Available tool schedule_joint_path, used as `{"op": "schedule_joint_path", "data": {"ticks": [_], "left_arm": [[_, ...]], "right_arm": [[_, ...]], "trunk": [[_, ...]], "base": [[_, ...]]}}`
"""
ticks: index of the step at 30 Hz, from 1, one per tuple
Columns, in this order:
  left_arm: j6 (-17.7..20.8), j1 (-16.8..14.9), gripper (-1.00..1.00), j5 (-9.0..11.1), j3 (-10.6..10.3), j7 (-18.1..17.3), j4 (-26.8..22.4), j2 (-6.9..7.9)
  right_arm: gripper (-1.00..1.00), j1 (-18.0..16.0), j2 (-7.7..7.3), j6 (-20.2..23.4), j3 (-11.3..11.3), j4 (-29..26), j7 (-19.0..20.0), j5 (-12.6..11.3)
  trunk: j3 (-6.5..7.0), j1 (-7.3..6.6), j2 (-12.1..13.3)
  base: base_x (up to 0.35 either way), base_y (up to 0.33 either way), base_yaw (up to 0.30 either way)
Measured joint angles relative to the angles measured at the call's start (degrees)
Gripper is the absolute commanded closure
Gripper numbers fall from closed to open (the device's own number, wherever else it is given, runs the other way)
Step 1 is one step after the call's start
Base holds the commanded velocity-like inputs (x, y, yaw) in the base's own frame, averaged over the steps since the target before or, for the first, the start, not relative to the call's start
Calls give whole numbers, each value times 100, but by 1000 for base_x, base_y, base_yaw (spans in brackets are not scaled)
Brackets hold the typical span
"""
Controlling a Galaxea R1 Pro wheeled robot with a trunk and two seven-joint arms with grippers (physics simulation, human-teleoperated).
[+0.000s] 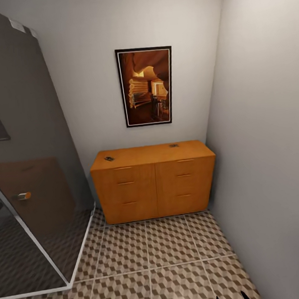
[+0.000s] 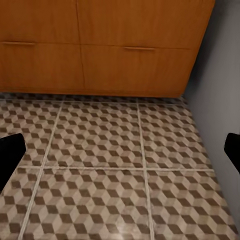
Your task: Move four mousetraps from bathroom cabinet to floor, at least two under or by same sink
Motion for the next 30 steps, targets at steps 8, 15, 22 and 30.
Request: {"op": "schedule_joint_path", "data": {"ticks": [8, 15, 22, 30], "left_arm": [[0, 0, -100, 0, 0, 0, -1, 0], [0, 0, -100, 0, 0, 0, 2, 0], [1, 0, -100, 0, 0, 0, -1, 0], [2, 0, -100, -1, 0, 0, -1, 0]], "right_arm": [[-100, 0, 0, 0, 0, 0, 0, 0], [-100, 0, 0, 0, 0, 0, 0, 0], [-100, 0, 0, -2, 0, 2, 0, 0], [-100, 0, 0, -2, 0, 1, 0, 0]], "trunk": [[0, 3, 1], [0, 3, 1], [1, 2, 1], [0, 1, 0]], "base": [[90, 0, 0], [7, -3, 0], [120, -109, 0], [195, -174, 0]]}}
